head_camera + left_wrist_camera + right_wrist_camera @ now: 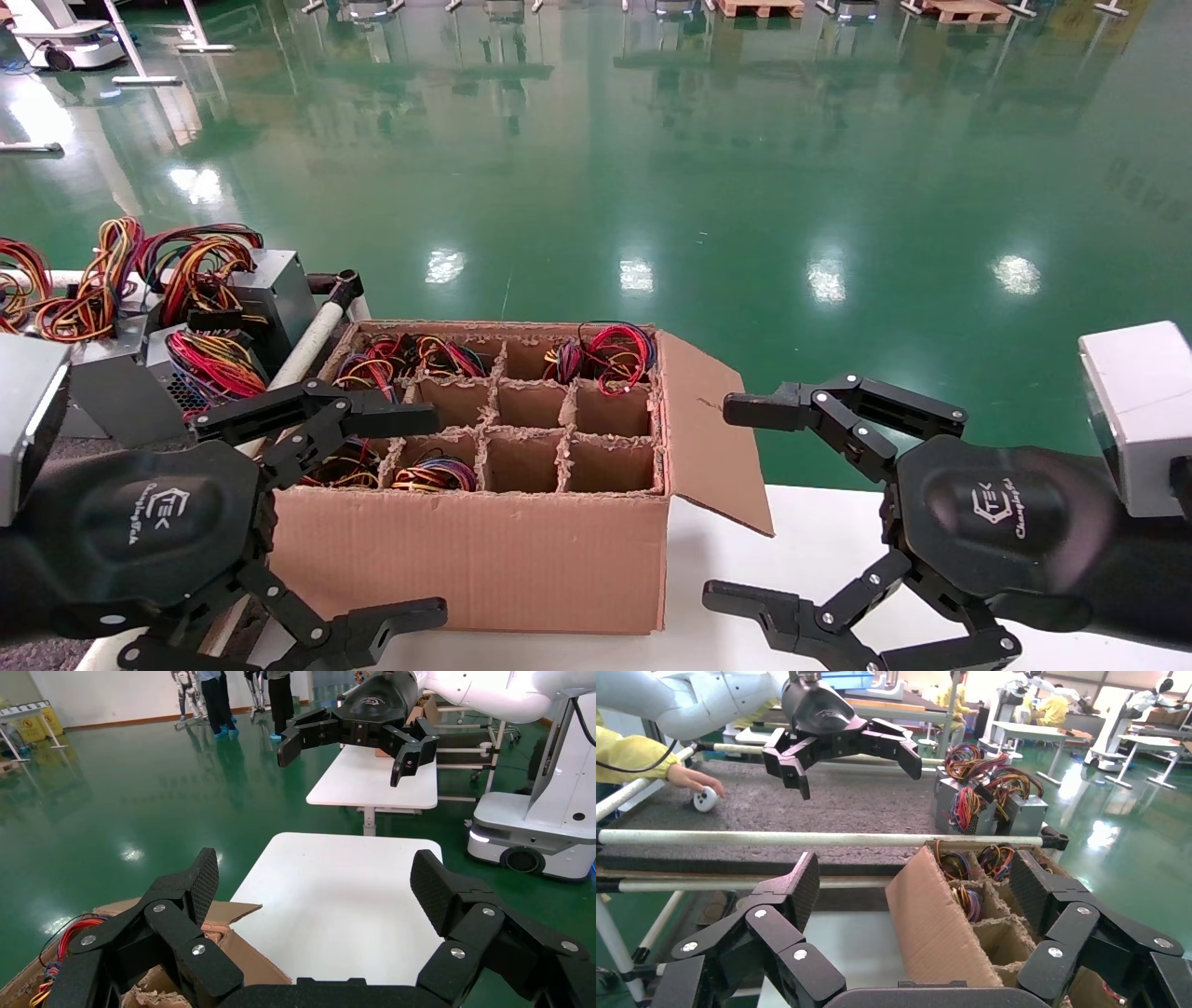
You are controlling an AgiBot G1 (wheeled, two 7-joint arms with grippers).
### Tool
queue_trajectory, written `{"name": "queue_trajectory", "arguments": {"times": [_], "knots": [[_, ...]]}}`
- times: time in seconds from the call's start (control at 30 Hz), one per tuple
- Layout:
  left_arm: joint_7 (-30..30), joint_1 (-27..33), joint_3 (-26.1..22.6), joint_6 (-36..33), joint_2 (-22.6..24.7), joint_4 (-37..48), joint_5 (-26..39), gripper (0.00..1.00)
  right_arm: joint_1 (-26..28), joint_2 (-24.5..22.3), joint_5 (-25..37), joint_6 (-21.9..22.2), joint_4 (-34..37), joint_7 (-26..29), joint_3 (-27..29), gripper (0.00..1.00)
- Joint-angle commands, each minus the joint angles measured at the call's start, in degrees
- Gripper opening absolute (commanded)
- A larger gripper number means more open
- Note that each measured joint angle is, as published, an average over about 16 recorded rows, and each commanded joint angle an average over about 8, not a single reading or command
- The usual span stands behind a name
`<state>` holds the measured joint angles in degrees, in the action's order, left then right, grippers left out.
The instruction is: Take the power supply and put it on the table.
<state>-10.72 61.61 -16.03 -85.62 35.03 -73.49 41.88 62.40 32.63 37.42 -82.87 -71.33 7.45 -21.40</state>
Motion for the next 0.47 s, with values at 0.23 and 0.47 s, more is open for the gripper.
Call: {"name": "queue_trajectory", "arguments": {"times": [0.23, 0.47], "knots": [[0.0, 0.0, 0.0, 0.0, 0.0, 0.0, 0.0, 1.00, 0.0, 0.0, 0.0, 0.0, 0.0, 0.0, 0.0, 1.00], [0.0, 0.0, 0.0, 0.0, 0.0, 0.0, 0.0, 1.00, 0.0, 0.0, 0.0, 0.0, 0.0, 0.0, 0.0, 1.00]]}}
